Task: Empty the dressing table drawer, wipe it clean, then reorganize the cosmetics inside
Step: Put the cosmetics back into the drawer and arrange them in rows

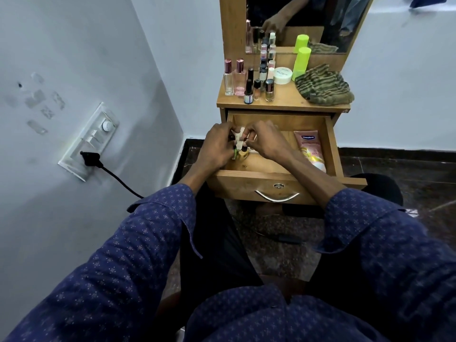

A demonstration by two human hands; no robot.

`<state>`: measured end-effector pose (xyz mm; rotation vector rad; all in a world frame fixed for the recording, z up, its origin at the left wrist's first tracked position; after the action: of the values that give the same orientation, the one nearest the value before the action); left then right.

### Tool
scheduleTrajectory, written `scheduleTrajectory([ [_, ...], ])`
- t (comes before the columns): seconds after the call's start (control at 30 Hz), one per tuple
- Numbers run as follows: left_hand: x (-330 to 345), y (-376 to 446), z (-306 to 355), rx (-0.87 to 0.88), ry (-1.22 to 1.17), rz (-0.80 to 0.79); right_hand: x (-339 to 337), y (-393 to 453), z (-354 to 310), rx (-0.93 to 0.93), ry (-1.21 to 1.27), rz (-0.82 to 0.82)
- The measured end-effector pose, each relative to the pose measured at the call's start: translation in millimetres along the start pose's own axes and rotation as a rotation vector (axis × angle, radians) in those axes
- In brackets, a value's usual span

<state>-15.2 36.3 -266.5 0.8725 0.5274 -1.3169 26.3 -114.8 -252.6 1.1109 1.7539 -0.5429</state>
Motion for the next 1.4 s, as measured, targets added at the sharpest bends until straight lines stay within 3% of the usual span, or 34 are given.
scheduleTrajectory([
  [0.6, 5.8, -2.0, 0.0, 0.027, 0.098, -0.076, 27.4, -2.3, -0.9, 0.07, 0.202, 0.077],
  [0.93, 9.2, 2.6, 1.9, 0.034, 0.209, -0.109, 51.4, -1.7, 15.1, 0.25, 0.14, -0.162],
  [1.4, 8.5, 3.2, 0.1, 0.04, 0.213, -0.138, 51.1, 5.6, 16.8, 0.22, 0.112, -0.211],
])
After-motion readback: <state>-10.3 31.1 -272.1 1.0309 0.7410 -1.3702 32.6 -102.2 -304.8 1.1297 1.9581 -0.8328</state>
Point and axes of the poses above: each hand's wrist, its own y-axis towards the middle knuckle, its own x-axis out of the palm, z = x × y, the point moved 5 cm from there along y, towards the middle knuckle, and after that the axes turned 4 degrees about -y, right-handed, at the moved point
